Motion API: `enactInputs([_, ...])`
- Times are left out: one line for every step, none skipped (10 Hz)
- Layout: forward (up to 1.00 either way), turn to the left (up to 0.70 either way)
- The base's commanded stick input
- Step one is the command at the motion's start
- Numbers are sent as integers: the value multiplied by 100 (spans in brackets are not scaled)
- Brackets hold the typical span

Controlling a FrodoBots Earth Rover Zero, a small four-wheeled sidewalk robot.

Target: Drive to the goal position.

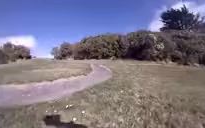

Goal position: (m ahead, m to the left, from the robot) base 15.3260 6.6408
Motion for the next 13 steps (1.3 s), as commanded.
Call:
enactInputs([70,0])
enactInputs([70,0])
enactInputs([70,0])
enactInputs([70,0])
enactInputs([70,0])
enactInputs([70,0])
enactInputs([70,0])
enactInputs([70,0])
enactInputs([70,0])
enactInputs([70,0])
enactInputs([70,0])
enactInputs([70,0])
enactInputs([70,0])
